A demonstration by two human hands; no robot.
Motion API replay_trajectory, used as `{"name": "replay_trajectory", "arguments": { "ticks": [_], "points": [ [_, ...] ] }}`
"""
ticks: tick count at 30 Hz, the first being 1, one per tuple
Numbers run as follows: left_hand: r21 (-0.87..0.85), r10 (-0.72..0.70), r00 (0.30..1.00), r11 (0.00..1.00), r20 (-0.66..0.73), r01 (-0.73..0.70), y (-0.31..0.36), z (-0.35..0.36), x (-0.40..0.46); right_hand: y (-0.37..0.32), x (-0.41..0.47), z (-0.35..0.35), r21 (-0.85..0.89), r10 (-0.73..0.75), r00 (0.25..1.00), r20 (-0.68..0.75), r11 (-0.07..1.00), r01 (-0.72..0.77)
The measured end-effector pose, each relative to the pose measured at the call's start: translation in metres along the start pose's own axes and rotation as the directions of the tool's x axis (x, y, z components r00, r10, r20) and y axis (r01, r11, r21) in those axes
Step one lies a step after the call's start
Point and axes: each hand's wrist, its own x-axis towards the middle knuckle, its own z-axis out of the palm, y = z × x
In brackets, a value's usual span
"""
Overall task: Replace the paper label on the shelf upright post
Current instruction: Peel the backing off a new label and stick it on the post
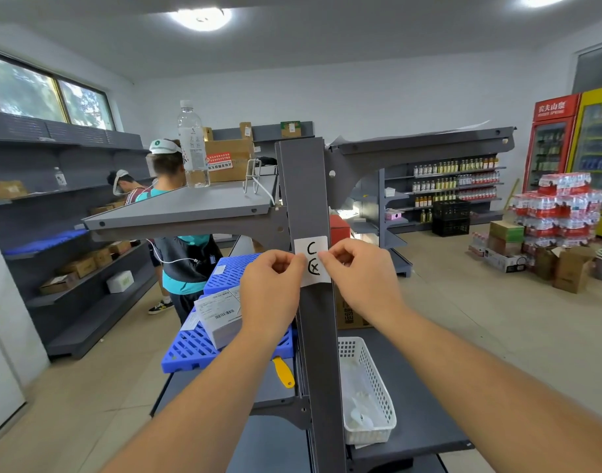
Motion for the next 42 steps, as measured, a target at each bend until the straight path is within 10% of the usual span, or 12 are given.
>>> {"name": "replay_trajectory", "arguments": {
  "ticks": [42],
  "points": [
    [0.223, 0.206, 0.973, 0.949, 0.102, -0.224, 0.009, -0.016, 0.024, -0.005, 0.02, -0.012, 0.08, 0.058, 0.998, 0.025, 0.995, -0.059]
  ]
}}
